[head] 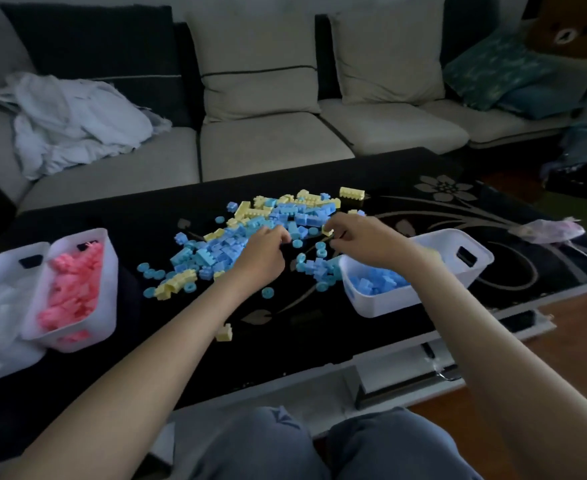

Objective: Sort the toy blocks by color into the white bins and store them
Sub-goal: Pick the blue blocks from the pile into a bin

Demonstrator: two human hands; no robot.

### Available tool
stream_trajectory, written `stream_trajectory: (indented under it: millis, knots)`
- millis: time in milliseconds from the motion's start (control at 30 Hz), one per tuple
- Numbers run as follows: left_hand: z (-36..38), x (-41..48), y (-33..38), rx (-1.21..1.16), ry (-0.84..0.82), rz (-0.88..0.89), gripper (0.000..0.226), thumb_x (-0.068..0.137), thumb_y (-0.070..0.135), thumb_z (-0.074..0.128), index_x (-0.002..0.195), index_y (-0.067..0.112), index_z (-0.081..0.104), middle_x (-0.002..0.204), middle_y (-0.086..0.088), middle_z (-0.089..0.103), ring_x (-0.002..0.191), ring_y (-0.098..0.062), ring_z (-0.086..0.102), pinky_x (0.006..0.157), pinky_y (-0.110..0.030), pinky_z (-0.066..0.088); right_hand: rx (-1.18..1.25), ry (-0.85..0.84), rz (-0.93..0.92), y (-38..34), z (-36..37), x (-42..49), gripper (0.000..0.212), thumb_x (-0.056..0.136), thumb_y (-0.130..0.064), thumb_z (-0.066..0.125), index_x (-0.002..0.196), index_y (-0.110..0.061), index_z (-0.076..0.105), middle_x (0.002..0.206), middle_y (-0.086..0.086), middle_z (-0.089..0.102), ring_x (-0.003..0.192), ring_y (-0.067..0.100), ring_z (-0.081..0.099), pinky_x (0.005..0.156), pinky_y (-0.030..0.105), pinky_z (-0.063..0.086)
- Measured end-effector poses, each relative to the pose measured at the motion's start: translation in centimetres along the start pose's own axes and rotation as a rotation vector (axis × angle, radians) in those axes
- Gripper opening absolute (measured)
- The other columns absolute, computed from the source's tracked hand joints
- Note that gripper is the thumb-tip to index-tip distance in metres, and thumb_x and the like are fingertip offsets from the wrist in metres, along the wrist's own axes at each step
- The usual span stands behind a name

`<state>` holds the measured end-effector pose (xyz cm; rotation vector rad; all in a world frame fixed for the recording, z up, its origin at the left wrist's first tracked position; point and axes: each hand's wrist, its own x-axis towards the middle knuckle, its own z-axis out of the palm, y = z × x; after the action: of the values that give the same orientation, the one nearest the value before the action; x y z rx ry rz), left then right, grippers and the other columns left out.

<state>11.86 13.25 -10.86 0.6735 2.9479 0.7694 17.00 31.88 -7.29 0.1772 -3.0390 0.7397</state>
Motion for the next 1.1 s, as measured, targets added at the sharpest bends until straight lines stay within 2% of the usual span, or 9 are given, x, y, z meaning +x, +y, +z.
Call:
stream_trajectory:
  millis: [167, 333, 433, 533, 733, 800, 900, 1033, 1100]
  knots:
    - [-1.7, -1.4, -5.6, 0.049, 0.034, -0.039, 0.033, 0.095, 0.003, 0.037, 0.119, 0.017, 0.054, 0.119, -0.004, 0.042, 0.123, -0.020, 0.032, 0.091, -0.024, 0.028, -0.189, -0.286, -0.008, -3.2, 3.5, 3.7, 0.030, 0.094, -0.023, 0.053, 0.121, -0.014, 0.046, 0.119, 0.007, 0.053, 0.096, 0.023, 0.052, 0.079, 0.034, 0.044]
    - [-2.1, -3.2, -8.1, 0.019, 0.117, -0.088, 0.025, 0.097, 0.013, 0.041, 0.116, 0.017, 0.055, 0.104, 0.002, 0.034, 0.108, -0.014, 0.035, 0.084, -0.021, 0.029, -0.476, -0.388, 0.216, -3.5, 4.4, 4.6, 0.068, 0.082, -0.042, 0.068, 0.133, -0.013, 0.034, 0.123, 0.004, 0.053, 0.107, 0.026, 0.055, 0.081, 0.037, 0.048]
    - [-1.6, -3.8, -8.9, 0.022, 0.148, -0.067, 0.023, 0.097, 0.014, 0.043, 0.116, 0.016, 0.055, 0.103, 0.002, 0.033, 0.100, -0.012, 0.036, 0.080, -0.019, 0.028, -0.488, -0.430, 0.192, -3.3, 5.5, 5.3, 0.055, 0.083, -0.037, 0.068, 0.125, -0.011, 0.044, 0.110, 0.004, 0.053, 0.100, 0.024, 0.055, 0.084, 0.038, 0.049]
    - [-1.3, -3.9, -8.5, -0.014, 0.145, -0.051, 0.023, 0.097, 0.013, 0.042, 0.117, 0.016, 0.054, 0.104, 0.002, 0.035, 0.098, -0.013, 0.039, 0.077, -0.019, 0.031, -0.451, -0.407, 0.133, -3.3, 5.7, 5.4, 0.039, 0.086, -0.026, 0.067, 0.117, -0.013, 0.048, 0.113, 0.005, 0.053, 0.096, 0.023, 0.052, 0.082, 0.037, 0.047]
    - [-0.7, -3.5, -6.3, -0.123, 0.067, 0.013, 0.023, 0.097, 0.017, 0.045, 0.117, 0.016, 0.055, 0.109, -0.001, 0.048, 0.100, -0.016, 0.050, 0.083, -0.026, 0.043, -0.225, -0.314, 0.063, -3.2, 5.7, 5.6, 0.039, 0.086, -0.016, 0.063, 0.122, -0.021, 0.050, 0.123, 0.003, 0.052, 0.104, 0.022, 0.054, 0.081, 0.032, 0.047]
    - [-0.6, -3.2, -4.8, -0.260, 0.011, -0.054, 0.025, 0.098, 0.026, 0.045, 0.120, 0.015, 0.052, 0.102, -0.001, 0.056, 0.091, -0.017, 0.058, 0.080, -0.030, 0.046, -0.150, -0.269, 0.025, -3.5, 5.5, 5.4, 0.036, 0.084, -0.017, 0.063, 0.119, -0.023, 0.052, 0.120, 0.000, 0.054, 0.103, 0.020, 0.054, 0.085, 0.033, 0.048]
    - [-0.4, -2.7, -2.3, -0.647, -0.126, -0.254, 0.042, 0.095, 0.045, 0.047, 0.125, 0.016, 0.040, 0.089, -0.002, 0.063, 0.078, -0.016, 0.063, 0.085, -0.037, 0.052, -0.095, -0.208, -0.058, -4.6, 5.0, 4.8, 0.032, 0.086, -0.017, 0.061, 0.117, -0.020, 0.054, 0.111, -0.001, 0.058, 0.094, 0.017, 0.056, 0.078, 0.029, 0.046]
    - [0.2, -2.0, 0.4, -0.829, -0.135, -0.216, 0.034, 0.097, 0.041, 0.048, 0.118, 0.016, 0.039, 0.081, -0.003, 0.060, 0.068, -0.012, 0.059, 0.074, -0.027, 0.052, -0.064, -0.158, -0.104, -4.9, 3.4, 3.2, 0.034, 0.087, -0.011, 0.056, 0.119, -0.019, 0.053, 0.098, -0.006, 0.055, 0.079, 0.006, 0.051, 0.067, 0.017, 0.041]
    - [0.5, -1.6, 1.6, -0.878, -0.118, -0.183, 0.037, 0.097, 0.040, 0.047, 0.120, 0.012, 0.043, 0.078, -0.002, 0.058, 0.066, -0.011, 0.056, 0.067, -0.024, 0.048, -0.031, -0.132, -0.091, -4.1, 2.2, 2.2, 0.035, 0.087, -0.011, 0.055, 0.122, -0.019, 0.053, 0.101, -0.005, 0.055, 0.082, 0.007, 0.052, 0.068, 0.018, 0.042]
